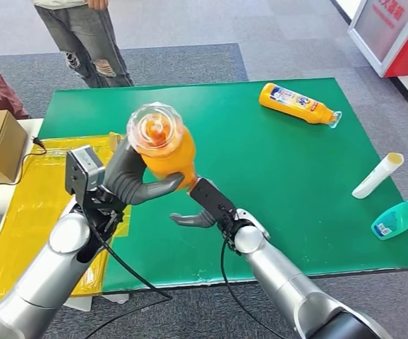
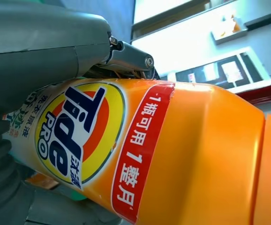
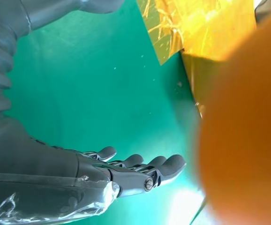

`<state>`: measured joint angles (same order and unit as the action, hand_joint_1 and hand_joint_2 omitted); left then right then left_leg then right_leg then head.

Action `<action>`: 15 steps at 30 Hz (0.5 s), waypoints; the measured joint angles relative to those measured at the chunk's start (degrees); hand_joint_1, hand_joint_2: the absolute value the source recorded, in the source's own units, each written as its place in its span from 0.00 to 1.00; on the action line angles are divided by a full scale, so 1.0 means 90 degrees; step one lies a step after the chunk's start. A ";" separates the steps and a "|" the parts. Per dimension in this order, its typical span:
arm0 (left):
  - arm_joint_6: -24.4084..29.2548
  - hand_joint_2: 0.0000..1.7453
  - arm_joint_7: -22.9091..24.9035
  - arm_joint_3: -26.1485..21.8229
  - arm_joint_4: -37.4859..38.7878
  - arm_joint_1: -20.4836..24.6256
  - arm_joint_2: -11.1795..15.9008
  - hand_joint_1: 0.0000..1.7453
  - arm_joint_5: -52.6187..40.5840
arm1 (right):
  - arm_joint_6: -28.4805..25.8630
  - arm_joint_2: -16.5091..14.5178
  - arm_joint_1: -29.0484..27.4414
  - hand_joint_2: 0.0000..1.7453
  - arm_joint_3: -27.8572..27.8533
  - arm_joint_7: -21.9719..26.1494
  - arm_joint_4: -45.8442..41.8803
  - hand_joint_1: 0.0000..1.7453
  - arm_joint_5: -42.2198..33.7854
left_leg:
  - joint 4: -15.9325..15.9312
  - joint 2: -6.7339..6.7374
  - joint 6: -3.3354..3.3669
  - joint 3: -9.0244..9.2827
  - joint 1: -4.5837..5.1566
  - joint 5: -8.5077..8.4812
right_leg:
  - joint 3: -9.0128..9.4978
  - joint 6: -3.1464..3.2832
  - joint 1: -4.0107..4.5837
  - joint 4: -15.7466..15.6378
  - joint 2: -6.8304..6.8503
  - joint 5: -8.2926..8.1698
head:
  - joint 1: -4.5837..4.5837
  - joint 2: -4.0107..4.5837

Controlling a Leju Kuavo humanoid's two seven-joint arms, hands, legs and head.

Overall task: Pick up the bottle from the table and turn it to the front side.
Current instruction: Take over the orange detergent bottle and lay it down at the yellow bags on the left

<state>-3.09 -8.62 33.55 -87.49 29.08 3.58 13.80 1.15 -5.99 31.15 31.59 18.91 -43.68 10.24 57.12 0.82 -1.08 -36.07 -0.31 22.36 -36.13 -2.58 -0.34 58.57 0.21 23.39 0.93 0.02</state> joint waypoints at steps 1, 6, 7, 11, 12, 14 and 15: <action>0.0045 1.00 -0.0030 -0.0024 -0.0053 -0.0015 0.0007 1.00 -0.0113 | -0.0014 0.0006 -0.0017 1.00 -0.0035 -0.0009 0.0002 0.00 0.0003 | 0.0000 0.0000 0.0000 0.0000 0.0000 0.0000 | 0.0000 0.0000 0.0000 0.0000 0.0000 0.0000 | 0.0001 0.0000; 0.0542 1.00 -0.0168 -0.0197 -0.0312 -0.0183 0.0068 1.00 -0.1311 | -0.0057 0.0058 -0.0141 1.00 -0.0234 -0.0069 -0.0064 0.00 0.0058 | 0.0000 0.0000 0.0000 0.0000 0.0000 0.0000 | 0.0001 0.0000 0.0000 0.0000 0.0000 0.0000 | 0.0001 0.0000; 0.0692 1.00 -0.0175 -0.0236 -0.0366 -0.0246 0.0089 1.00 -0.1712 | -0.0072 0.0075 -0.0192 1.00 -0.0290 -0.0088 -0.0118 0.00 0.0081 | 0.0000 0.0000 0.0000 0.0000 0.0000 0.0000 | 0.0001 0.0000 0.0000 0.0000 0.0000 0.0000 | 0.0001 0.0000; 0.1319 1.00 -0.0105 -0.0458 -0.0576 -0.0608 0.0214 1.00 -0.3551 | -0.0142 0.0180 -0.0440 1.00 -0.0600 -0.0179 -0.0511 0.00 0.0195 | 0.0000 0.0000 0.0000 0.0000 0.0000 0.0001 | 0.0000 0.0000 0.0000 0.0000 0.0000 0.0001 | 0.0001 0.0000; 0.1475 1.00 -0.0012 -0.0511 -0.0615 -0.0718 0.0251 1.00 -0.4123 | -0.0149 0.0207 -0.0516 1.00 -0.0690 -0.0205 -0.0654 0.00 0.0237 | 0.0000 0.0000 -0.0001 0.0000 0.0000 0.0002 | 0.0000 0.0000 0.0000 0.0000 0.0000 0.0002 | 0.0001 0.0000; 0.1797 1.00 0.0269 -0.0599 -0.0666 -0.0950 0.0320 1.00 -0.5402 | -0.0155 0.0251 -0.0683 1.00 -0.0884 -0.0258 -0.0991 0.00 0.0328 | 0.0000 0.0000 -0.0002 0.0000 0.0000 0.0004 | -0.0001 0.0001 0.0000 0.0000 0.0000 0.0002 | 0.0001 0.0000; 0.1928 1.00 0.0414 -0.0637 -0.0680 -0.1067 0.0349 1.00 -0.5987 | -0.0155 0.0270 -0.0769 1.00 -0.0983 -0.0286 -0.1170 0.00 0.0372 | 0.0000 0.0000 -0.0002 -0.0001 0.0000 0.0004 | -0.0001 0.0001 0.0000 0.0000 0.0000 0.0003 | 0.0001 0.0000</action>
<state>14.26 -4.89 27.81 -93.61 19.47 6.72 -40.08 -0.24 -3.57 24.23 22.75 16.33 -54.21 13.59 57.12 0.82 -1.10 -36.07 -0.31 22.39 -36.14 -2.57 -0.34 58.56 0.21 23.41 0.93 0.02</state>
